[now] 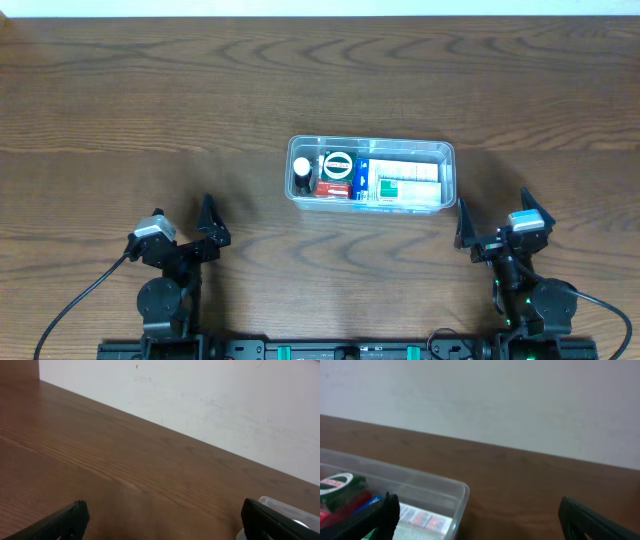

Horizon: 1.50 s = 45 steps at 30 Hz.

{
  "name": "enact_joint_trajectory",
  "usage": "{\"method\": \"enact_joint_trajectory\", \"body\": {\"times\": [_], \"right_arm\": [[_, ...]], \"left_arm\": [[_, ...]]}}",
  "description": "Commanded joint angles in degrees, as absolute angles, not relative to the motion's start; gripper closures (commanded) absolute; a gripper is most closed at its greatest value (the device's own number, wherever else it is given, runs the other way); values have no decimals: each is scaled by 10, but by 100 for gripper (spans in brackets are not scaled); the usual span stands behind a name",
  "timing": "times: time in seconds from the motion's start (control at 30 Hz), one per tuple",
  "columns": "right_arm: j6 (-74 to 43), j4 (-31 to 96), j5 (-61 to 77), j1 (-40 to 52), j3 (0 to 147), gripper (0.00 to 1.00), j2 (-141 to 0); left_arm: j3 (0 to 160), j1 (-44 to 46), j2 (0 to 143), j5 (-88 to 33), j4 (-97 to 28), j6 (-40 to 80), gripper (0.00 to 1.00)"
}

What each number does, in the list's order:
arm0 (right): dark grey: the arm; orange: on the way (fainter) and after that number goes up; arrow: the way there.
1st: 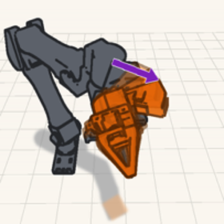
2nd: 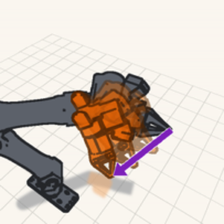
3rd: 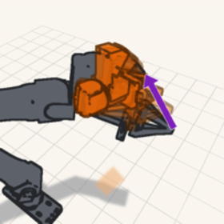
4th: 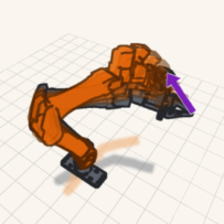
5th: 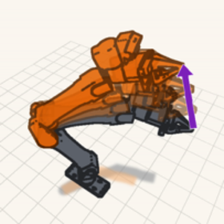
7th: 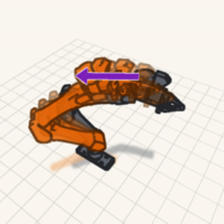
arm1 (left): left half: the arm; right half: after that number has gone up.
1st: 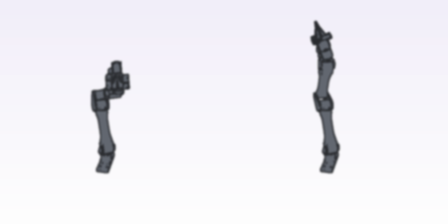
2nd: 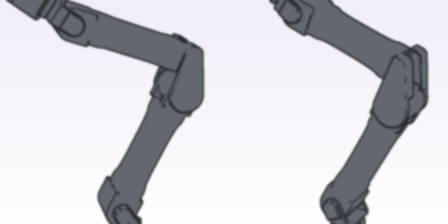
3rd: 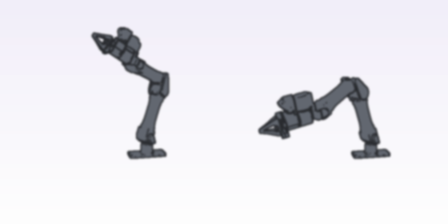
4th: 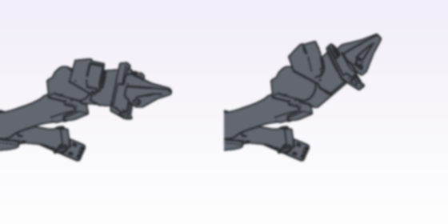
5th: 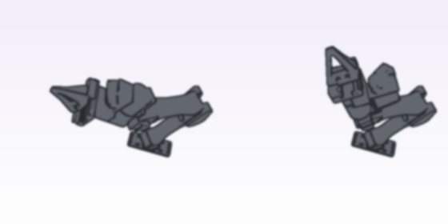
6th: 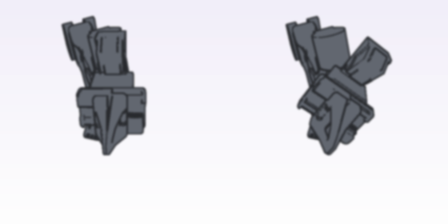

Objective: Pack container

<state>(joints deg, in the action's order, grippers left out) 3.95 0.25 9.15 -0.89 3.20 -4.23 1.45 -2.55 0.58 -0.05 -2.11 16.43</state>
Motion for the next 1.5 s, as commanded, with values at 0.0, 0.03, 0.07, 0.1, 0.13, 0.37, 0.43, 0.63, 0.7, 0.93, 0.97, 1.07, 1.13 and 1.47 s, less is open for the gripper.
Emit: {"method": "enact_joint_trajectory", "body": {"times": [0.0, 0.03, 0.07, 0.1, 0.13, 0.37, 0.43, 0.63, 0.7, 0.93, 0.97, 1.07, 1.13, 1.47], "right_arm": [[32, 28, 79, -4, 29, 1, -16], [32, 37, 78, -4, 29, 1, -10], [32, 43, 76, -5, 29, 1, -5], [32, 48, 74, -5, 29, 1, -3], [32, 50, 72, -5, 28, 1, -3], [32, 36, 64, -5, 3, 1, -3], [32, 36, 64, -5, 3, 1, -3], [27, 36, 67, -5, 3, 1, -3], [24, 36, 65, -5, 3, 1, -3], [24, 36, 64, -5, 3, 1, -3], [24, 36, 64, -5, 3, 1, -3], [24, 36, 64, -5, 3, 1, -3], [24, 36, 64, -5, 3, 1, -3], [24, 36, 64, -5, 3, 1, -3]], "left_arm": [[2, -28, 3, 5, -42, 155, 2], [2, -28, 3, 5, -42, 155, 2], [2, -28, 3, 5, -42, 155, 2], [2, -28, 3, 5, -42, 155, 2], [2, -28, 3, 5, -42, 155, 2], [2, -28, 3, 5, -42, 155, 2], [2, -28, 3, 5, -42, 155, 2], [2, -28, 3, 5, -42, 155, 2], [2, -28, 3, 5, -42, 155, 2], [2, -28, 3, 5, -42, 155, 2], [2, -28, 3, 5, -42, 155, 2], [2, -28, 3, 5, -42, 155, 2], [2, -28, 3, 5, -42, 155, 2], [2, -28, 3, 5, -42, 155, 2]]}}
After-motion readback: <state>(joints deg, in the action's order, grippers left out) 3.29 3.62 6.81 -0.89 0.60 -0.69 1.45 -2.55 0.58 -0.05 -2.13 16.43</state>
